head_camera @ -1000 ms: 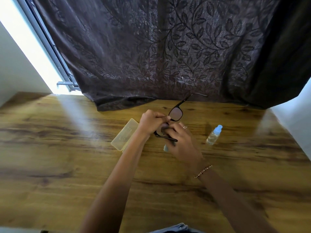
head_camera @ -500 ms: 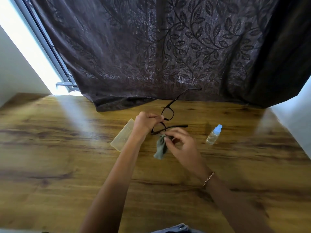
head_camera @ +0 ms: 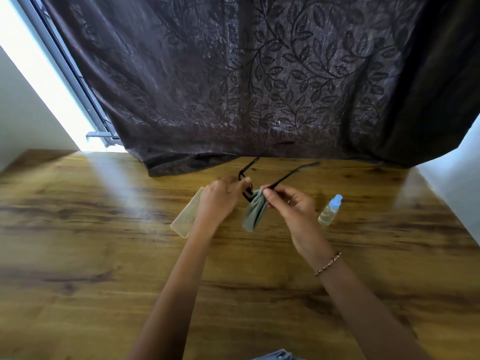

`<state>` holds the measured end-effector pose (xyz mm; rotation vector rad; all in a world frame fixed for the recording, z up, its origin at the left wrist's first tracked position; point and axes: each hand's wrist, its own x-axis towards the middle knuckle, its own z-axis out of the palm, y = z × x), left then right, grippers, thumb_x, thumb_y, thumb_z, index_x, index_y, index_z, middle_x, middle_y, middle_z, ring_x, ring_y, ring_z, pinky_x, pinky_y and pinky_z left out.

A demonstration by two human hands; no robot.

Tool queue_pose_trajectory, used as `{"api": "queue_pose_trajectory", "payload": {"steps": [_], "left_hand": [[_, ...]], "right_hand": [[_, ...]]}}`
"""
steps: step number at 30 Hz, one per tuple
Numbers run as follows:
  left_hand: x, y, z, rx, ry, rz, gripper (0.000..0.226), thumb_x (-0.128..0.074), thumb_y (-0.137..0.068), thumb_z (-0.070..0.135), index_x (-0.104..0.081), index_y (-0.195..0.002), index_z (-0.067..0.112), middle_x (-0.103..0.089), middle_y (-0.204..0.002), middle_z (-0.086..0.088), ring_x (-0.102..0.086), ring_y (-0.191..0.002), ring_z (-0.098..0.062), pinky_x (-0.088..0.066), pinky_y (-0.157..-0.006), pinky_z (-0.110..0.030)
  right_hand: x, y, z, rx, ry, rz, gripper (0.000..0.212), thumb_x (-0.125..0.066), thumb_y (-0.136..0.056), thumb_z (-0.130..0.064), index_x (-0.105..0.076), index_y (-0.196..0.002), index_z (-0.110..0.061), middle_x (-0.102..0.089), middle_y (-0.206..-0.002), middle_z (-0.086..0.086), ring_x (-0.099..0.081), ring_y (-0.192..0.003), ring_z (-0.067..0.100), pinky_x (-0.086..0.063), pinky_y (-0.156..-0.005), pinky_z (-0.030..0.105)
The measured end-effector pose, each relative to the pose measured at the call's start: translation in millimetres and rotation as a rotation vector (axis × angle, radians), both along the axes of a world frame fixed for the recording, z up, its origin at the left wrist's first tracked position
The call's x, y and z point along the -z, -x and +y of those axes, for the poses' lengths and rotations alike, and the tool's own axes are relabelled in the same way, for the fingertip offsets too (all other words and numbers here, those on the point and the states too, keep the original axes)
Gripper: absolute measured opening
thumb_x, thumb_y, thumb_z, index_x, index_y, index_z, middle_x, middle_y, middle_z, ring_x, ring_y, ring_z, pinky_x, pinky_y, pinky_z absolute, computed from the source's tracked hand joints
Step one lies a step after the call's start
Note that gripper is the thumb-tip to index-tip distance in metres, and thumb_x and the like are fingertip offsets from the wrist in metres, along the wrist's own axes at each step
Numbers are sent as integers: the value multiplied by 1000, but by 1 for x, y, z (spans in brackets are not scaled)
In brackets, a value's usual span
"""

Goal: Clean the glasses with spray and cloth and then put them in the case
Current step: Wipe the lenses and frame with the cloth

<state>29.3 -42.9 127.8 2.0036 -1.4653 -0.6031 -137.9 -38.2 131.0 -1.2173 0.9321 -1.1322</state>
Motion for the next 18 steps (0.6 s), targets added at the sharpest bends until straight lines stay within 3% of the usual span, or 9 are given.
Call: {"api": "queue_pose_trajectory", "payload": {"steps": [2,4,6,10,12,15,18], "left_hand": [[-10,-1,13,34,246,-76,50,-54,-86,54,-61,-125,23,-52,-132,4,-42,-125,-16,-31,-97,-25],[-18,-1,22,175,408,-37,37,-60,-84,47,-68,-113,26,-57,-123,11,-43,-119,-6,-27,-98,-16],[-21,2,26,292,414,-25,27,-65,-83,40,-71,-104,24,-63,-111,15,-47,-109,0,-26,-92,-5],[-21,8,24,322,407,-126,23,-66,-85,31,-70,-102,16,-60,-95,15,-49,-95,-3,-31,-79,-8],[-21,7,22,304,444,-133,28,-64,-82,39,-72,-97,16,-64,-92,12,-52,-92,-6,-33,-78,-6],[-23,4,21,278,464,-124,38,-58,-79,49,-73,-94,18,-69,-92,8,-54,-94,-7,-34,-79,-6],[-25,1,21,221,448,-118,31,-63,-81,44,-72,-95,17,-69,-96,6,-54,-99,-8,-37,-81,-15]], "right_hand": [[-4,3,-7,1,-47,-64,8,-67,-86,-10,-74,-91,-13,-74,-89,-2,-65,-81,5,-51,-72,16],[-9,5,-12,-15,-94,-150,11,-65,-86,-6,-73,-84,-14,-73,-85,-2,-64,-80,7,-51,-70,16],[-13,5,-14,-41,-136,-220,11,-64,-85,-4,-72,-83,-11,-73,-82,-2,-64,-77,7,-52,-68,15],[-14,3,-15,-71,-197,-302,10,-64,-81,-6,-71,-88,-7,-74,-86,-1,-66,-77,6,-53,-69,15],[-14,2,-16,-63,-207,-308,10,-63,-82,-4,-70,-89,-7,-73,-85,-1,-66,-76,6,-53,-70,15],[-14,5,-18,-40,-160,-229,9,-66,-81,-7,-71,-89,-8,-73,-83,-1,-66,-79,8,-53,-71,16],[-12,13,-20,35,-112,-105,11,-66,-85,-6,-72,-93,-11,-74,-90,0,-67,-87,9,-53,-71,15]]}}
